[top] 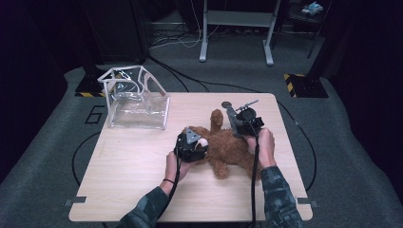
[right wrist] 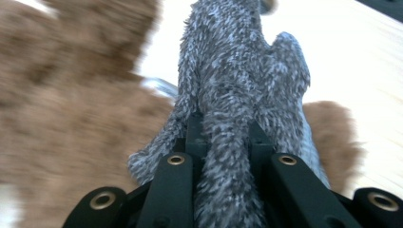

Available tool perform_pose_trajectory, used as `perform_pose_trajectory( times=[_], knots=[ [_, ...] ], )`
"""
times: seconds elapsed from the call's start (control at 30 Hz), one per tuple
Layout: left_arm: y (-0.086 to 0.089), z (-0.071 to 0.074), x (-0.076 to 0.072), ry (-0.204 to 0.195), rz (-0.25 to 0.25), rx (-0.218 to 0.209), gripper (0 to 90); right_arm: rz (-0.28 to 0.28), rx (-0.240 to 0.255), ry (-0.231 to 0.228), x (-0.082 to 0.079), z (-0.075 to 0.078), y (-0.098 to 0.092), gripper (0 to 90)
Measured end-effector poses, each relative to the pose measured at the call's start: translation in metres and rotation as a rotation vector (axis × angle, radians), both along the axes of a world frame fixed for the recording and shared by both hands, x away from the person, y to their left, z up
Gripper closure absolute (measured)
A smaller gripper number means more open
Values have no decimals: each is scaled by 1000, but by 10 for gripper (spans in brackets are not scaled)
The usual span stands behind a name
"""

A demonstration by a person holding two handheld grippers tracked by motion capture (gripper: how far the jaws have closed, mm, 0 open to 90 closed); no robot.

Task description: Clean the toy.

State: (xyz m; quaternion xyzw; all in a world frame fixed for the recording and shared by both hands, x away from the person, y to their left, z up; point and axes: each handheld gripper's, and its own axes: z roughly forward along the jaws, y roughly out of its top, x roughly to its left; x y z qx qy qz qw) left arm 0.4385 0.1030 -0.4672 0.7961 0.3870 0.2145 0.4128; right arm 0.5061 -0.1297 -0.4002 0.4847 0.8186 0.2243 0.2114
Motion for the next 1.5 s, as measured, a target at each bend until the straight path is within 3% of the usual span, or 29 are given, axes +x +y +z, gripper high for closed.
perform_pose_trajectory(
  times=[0.27,0.4,0.5,0.6,0.67,0.77,0.83,0.97,1.1,1.2,1.27,1.4,1.5],
  knots=[
    [0,0,0,0,-1,2,447,-122,-96,9,6,-3,-33,780],
    [0,0,0,-1,2,-7,447,-148,-104,-27,1,12,-38,778],
    [0,0,0,1,2,-2,447,-120,-67,-59,-7,24,-32,777],
    [0,0,0,0,4,-2,446,-47,-7,-94,-14,35,-16,776],
    [0,0,0,0,4,-3,446,14,49,-89,-18,38,-2,775],
    [-1,0,0,-2,10,1,446,93,84,-55,-20,32,23,773],
    [0,0,0,1,5,-1,446,141,75,-31,-20,22,38,772],
    [0,0,0,4,2,-3,446,144,20,-4,-18,1,55,774],
    [0,0,0,0,5,-8,445,123,13,-11,-16,0,44,776],
    [1,0,0,5,2,-8,444,80,-43,-32,-14,4,30,776],
    [0,1,1,1,2,-2,439,23,-50,-25,-13,4,17,776],
    [0,2,1,-4,5,-4,416,-14,-51,-24,-10,2,-7,776],
    [-1,4,-2,-33,16,13,363,-61,-56,-17,-9,1,-20,775]
  ],
)
